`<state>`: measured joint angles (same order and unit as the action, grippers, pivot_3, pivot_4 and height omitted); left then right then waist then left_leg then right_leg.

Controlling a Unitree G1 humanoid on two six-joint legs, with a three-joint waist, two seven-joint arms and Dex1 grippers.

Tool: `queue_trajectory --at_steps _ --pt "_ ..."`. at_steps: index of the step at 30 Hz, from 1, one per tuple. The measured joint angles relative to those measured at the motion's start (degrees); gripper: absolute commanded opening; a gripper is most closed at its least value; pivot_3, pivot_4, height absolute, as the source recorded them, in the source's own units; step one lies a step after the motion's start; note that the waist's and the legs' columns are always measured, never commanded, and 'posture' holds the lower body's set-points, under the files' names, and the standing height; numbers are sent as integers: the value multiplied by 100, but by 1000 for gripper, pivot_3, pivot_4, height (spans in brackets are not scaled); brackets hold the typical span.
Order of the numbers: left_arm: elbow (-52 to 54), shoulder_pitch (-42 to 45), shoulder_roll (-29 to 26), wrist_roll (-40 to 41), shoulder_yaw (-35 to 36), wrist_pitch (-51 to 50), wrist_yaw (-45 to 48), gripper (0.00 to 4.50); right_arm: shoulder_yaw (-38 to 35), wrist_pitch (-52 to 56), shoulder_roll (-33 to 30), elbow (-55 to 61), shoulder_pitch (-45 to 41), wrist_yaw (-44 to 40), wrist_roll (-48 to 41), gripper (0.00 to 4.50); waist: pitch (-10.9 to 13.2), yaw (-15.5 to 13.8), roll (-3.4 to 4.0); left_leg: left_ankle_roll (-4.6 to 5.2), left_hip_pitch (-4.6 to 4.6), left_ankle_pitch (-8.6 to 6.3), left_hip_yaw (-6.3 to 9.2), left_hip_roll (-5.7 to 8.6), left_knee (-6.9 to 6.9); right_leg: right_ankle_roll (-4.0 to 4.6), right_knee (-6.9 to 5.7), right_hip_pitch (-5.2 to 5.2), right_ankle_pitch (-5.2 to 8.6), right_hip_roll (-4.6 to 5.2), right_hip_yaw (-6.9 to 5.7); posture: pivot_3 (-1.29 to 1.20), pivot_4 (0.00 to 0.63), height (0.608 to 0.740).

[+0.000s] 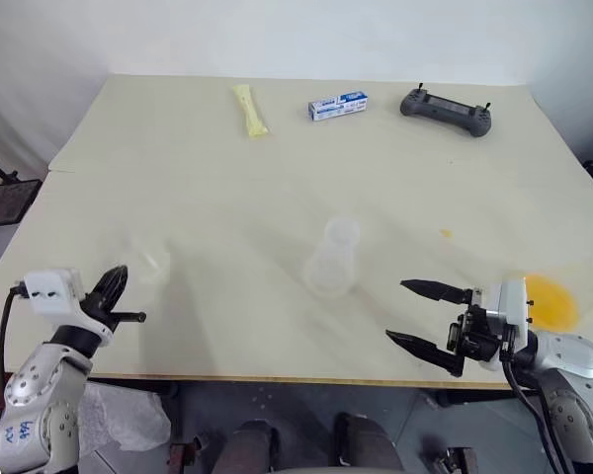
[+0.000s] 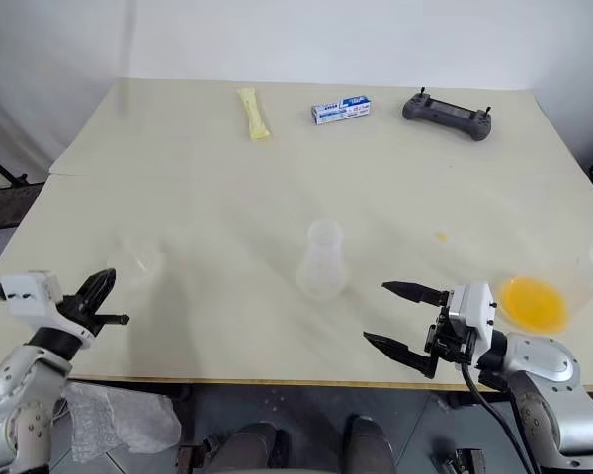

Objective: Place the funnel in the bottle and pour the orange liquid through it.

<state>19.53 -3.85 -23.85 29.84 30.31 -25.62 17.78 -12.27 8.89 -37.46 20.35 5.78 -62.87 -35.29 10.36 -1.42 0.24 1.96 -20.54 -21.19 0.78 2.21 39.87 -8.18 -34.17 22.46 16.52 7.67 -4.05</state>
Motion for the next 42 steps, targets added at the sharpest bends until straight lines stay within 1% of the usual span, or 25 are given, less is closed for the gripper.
queue_trajectory --at_steps 3,8,13,18,22,25,28,31,36,39,41,42 --pt "3 310 -251 178 -61 -65 274 12 -4 4 -7 10 -10 52 2 4500 0 3 1 0 0 0 0 1 0 0 -4 0 0 -2 -1 0 150 740" --pt "-35 1208 -846 696 -291 -796 565 12 -67 7 -14 118 -78 239 6 4500 0 6 1 0 -1 0 4 4 3 0 -32 1 0 -9 -5 0 150 740" --pt "-447 2382 -1449 1243 -707 -1667 1072 12 -177 6 -21 265 14 433 21 4500 1 9 2 1 -2 1 6 13 4 0 -41 2 0 -17 -17 0 150 740" --pt "-1199 3341 -1810 1577 -1309 -2339 2011 12 -186 0 -12 373 102 581 75 4500 3 11 4 2 -1 3 4 13 5 0 -45 5 0 -25 -37 0 150 740" --pt "-1866 4237 -2281 1581 -2088 -2672 3206 12 -181 -7 7 437 138 734 106 4500 5 15 7 3 -1 3 -3 16 4 -1 -49 7 0 -29 -45 0 150 740" --pt "-2334 4733 -2358 1512 -2526 -2730 3922 12 -184 -21 15 461 160 802 132 4500 5 14 7 5 -1 4 -7 15 5 -1 -49 7 0 -30 -47 0 150 740" --pt "-2943 5374 -2348 1465 -2826 -2927 4404 12 -188 -43 17 491 181 848 137 4500 6 4 6 7 -6 5 -7 15 9 -1 -49 8 0 -33 -49 0 150 740" --pt "-3241 5912 -2404 1394 -3171 -3195 4944 12 -190 -90 16 505 172 869 136 4500 6 12 6 8 -7 6 -11 17 8 -2 -49 9 -1 -33 -47 0 150 740" --pt "-3682 6392 -2459 954 -3872 -3350 5735 12 -194 -127 15 505 134 906 137 4500 8 14 4 9 -9 6 -13 13 9 -3 -49 11 0 -37 -46 0 150 740" --pt "-4183 7051 -2458 595 -4492 -3432 6422 12 -191 -130 16 512 116 936 146 4500 16 1 -5 11 -18 7 -15 12 16 -3 -49 14 0 -44 -45 0 150 740" --pt "-4519 7546 -2451 372 -4748 -3495 6789 12 -176 -132 19 521 103 964 178 4500 17 0 -5 14 -25 8 -14 15 17 -4 -46 18 -1 -44 -43 0 150 740" --pt "-4656 7749 -2423 282 -4828 -3490 6824 12 -173 -133 23 520 104 980 201 4500 18 4 -4 14 -24 8 -15 16 15 -4 -47 19 -1 -42 -40 0 150 740"
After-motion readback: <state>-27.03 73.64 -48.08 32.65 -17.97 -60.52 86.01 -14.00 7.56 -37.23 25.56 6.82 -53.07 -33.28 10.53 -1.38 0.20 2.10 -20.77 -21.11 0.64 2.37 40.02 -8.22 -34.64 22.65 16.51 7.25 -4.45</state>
